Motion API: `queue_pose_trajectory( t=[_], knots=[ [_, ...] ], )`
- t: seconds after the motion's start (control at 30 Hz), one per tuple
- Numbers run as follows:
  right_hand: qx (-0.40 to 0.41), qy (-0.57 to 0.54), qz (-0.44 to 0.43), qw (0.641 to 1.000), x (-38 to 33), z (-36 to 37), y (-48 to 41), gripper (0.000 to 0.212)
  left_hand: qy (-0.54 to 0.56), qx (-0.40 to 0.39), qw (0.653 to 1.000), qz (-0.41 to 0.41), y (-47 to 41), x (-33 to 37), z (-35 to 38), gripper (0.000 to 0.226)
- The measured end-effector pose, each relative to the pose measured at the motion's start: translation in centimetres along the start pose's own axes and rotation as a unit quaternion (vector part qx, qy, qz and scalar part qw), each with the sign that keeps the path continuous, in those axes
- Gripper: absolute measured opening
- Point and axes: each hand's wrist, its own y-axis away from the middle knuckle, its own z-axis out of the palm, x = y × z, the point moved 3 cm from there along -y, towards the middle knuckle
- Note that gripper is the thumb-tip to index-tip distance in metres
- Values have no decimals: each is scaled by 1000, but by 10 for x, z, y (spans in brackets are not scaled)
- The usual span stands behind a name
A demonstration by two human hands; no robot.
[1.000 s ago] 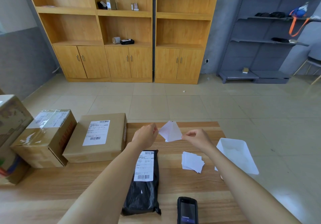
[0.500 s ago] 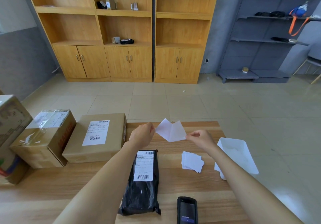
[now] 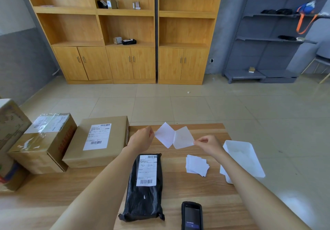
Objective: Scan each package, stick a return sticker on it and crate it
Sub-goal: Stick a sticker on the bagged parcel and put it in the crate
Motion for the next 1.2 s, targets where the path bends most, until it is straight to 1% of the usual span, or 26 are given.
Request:
queue_pose_trajectory(
  t=[0.2, 0.3, 0.53, 0.77, 0.9, 1.07, 1.13, 1.2],
  knots=[
    [4, -13, 10, 1000, 8, -3, -2, 7, -4, -3, 1000, -17, -2, -5, 0, 20],
    [2, -12, 10, 1000, 12, -5, -4, 6, -7, -4, 1000, -24, -3, -7, 1, 22],
    [3, -15, 23, 1000, 26, -9, -11, 6, -6, -7, 1000, -25, -7, -13, 4, 15],
    [8, -17, 30, 999, 35, -18, -13, 10, -14, -8, 999, -36, -10, -17, 6, 23],
    [15, -28, 40, 999, 44, -20, -19, 8, -15, -11, 999, -42, -13, -14, 10, 24],
    [38, -39, 74, 996, 67, -15, -28, 11, -23, -21, 999, -43, -16, -4, 16, 24],
    [36, -39, 97, 994, 78, -10, -32, 14, -26, -27, 998, -44, -18, -1, 20, 22],
    [31, -35, 112, 993, 88, -6, -34, 13, -29, -34, 998, -46, -19, 3, 24, 20]
  ],
)
